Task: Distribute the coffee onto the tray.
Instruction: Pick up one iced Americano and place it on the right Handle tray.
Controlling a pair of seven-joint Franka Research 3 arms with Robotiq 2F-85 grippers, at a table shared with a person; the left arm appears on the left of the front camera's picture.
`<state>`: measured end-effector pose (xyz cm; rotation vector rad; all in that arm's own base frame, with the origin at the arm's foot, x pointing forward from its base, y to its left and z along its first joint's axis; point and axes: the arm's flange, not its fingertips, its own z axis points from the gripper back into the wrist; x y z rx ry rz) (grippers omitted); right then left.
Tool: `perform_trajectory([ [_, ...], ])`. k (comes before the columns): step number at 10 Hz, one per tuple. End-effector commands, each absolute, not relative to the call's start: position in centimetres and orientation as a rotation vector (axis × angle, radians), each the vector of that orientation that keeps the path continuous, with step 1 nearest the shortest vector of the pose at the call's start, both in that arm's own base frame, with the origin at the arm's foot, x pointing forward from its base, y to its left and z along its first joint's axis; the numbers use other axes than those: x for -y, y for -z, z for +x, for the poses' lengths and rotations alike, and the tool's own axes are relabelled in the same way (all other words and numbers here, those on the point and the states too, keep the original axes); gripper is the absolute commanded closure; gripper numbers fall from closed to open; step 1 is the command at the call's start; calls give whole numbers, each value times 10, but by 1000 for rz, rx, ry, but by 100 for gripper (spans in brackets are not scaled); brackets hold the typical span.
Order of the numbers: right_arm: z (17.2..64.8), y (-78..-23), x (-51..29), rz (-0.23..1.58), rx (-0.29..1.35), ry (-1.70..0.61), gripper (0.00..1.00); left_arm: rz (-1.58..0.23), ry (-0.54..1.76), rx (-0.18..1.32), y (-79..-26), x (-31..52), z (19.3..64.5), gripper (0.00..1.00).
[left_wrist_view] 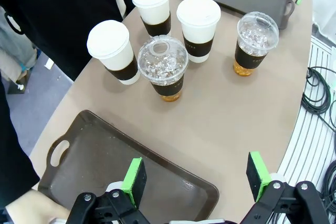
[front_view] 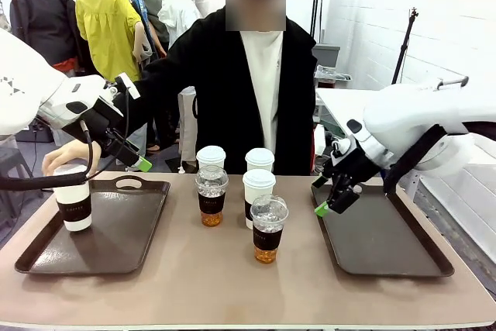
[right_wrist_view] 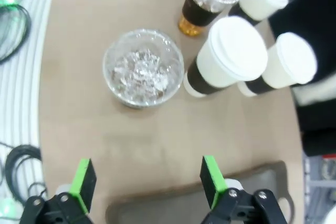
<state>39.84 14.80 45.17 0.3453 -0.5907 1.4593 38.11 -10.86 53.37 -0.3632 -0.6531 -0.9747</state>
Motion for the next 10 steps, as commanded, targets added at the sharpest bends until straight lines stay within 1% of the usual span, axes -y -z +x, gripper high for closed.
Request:
perform_trajectory([
  [1,410,-425,-150,427,650,-1450,0,-387,976,654,-533,108,383,0],
  [4,415,-405,-148,482,661,-1423,0,-387,976,654,-533,108,383,0],
  [10,411,-407,-146,472,644,-1405,0,-387,976,654,-533,108,383,0],
])
